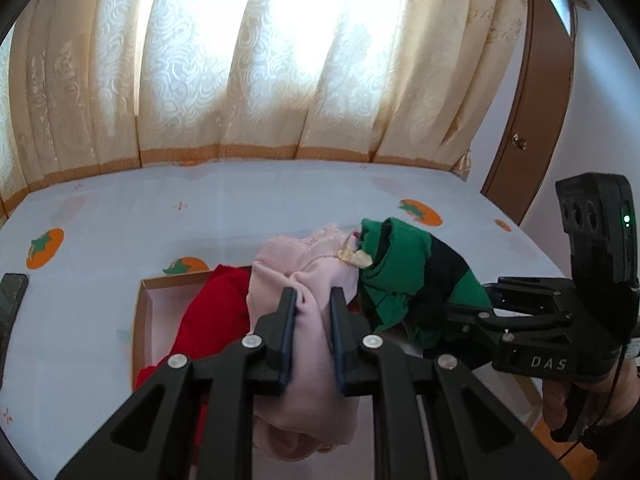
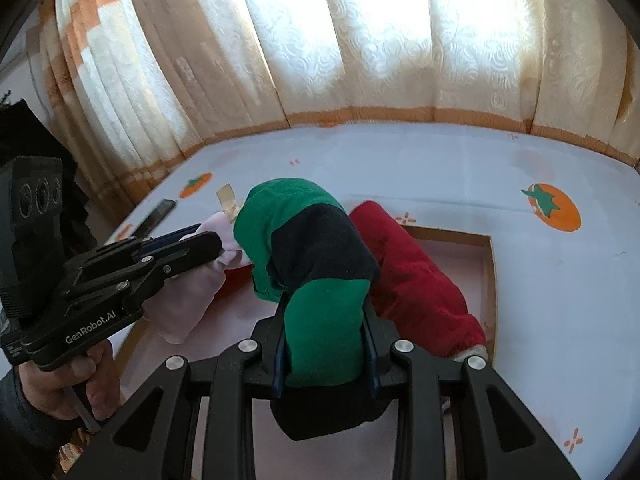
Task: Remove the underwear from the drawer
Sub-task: 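Lower the pink garment into the tray and open the left tool while the right tool releases the sock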
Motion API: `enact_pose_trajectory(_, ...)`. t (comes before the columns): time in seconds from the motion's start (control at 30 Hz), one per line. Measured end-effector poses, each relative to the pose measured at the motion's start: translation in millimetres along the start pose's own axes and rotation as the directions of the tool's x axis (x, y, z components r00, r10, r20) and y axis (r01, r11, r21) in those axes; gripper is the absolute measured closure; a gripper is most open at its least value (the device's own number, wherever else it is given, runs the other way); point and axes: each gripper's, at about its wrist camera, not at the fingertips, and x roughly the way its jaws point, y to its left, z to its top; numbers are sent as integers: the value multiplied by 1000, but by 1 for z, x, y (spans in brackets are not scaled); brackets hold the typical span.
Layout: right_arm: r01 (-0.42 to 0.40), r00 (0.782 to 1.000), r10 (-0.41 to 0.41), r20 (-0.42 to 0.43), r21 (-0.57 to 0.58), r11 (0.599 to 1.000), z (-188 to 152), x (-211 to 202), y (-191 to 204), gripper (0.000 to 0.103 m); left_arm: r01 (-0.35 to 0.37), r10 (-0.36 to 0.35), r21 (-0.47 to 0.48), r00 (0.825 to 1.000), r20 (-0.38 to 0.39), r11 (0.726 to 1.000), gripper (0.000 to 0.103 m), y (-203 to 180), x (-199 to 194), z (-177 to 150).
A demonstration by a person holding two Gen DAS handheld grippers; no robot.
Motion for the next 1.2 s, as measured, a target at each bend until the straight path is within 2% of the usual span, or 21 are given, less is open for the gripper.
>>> enact_pose_trajectory(0.1, 27, 999, -27, -35, -9, 1000, 0, 13, -2, 71, 7, -8, -16, 998, -59, 1000, 89, 3, 15, -5)
enact_pose_trajectory(0.17, 40, 997, -40, -65, -16, 999, -2, 23, -3, 71, -12, 12, -4, 995, -104, 1000, 88, 1, 24, -8)
enact_pose_trajectory(0.33, 61, 995, -62, -83, -23, 998, -3, 33, -4, 70, -13, 8, -37, 990, -139, 999, 85, 6, 33, -7)
enact_pose_trajectory(0.37, 67, 994, -69, -86, -27, 997, -2, 34, -4, 70, -12, 6, -41, 988, -152, 999, 81, 7, 35, -7)
enact_pose_trajectory(0.43, 84, 991, -88, -101, -46, 995, -1, 38, -2, 70, -18, 10, -52, 987, -159, 998, 80, 8, 36, -7)
enact_pose_trajectory(0.53, 91, 990, -97, -107, -57, 994, 0, 39, -1, 68, -14, 6, -54, 989, -148, 998, 75, 8, 33, -9)
enact_pose_trajectory(0.6, 90, 990, -96, -107, -56, 994, -1, 38, -1, 65, -15, 8, -50, 991, -133, 999, 57, 8, 32, -8)
enact_pose_trajectory(0.63, 86, 990, -92, -105, -58, 995, -1, 37, -1, 60, -13, 8, -46, 992, -122, 999, 54, 8, 29, -7)
enact_pose_trajectory(0.77, 104, 989, -111, -95, -74, 992, -3, 31, 3, 51, -5, 1, -45, 997, -80, 999, 41, 6, 18, -6)
enact_pose_trajectory(0.83, 118, 989, -124, -76, -74, 990, -5, 23, 4, 45, 1, -4, -47, 998, -58, 999, 39, 5, 10, -6)
enact_pose_trajectory(0.93, 130, 990, -133, -49, -65, 989, -7, 12, 4, 41, 9, -11, -53, 999, -34, 999, 37, 4, -1, -8)
enact_pose_trajectory(1.07, 134, 990, -136, -26, -69, 989, -14, -9, 5, 39, 20, -20, -38, 1000, -7, 999, 35, 2, -20, -15)
enact_pose_trajectory(1.2, 104, 995, -104, 1, -77, 992, -25, -40, 10, 39, 34, -33, -18, 999, 16, 999, 34, -4, -38, -24)
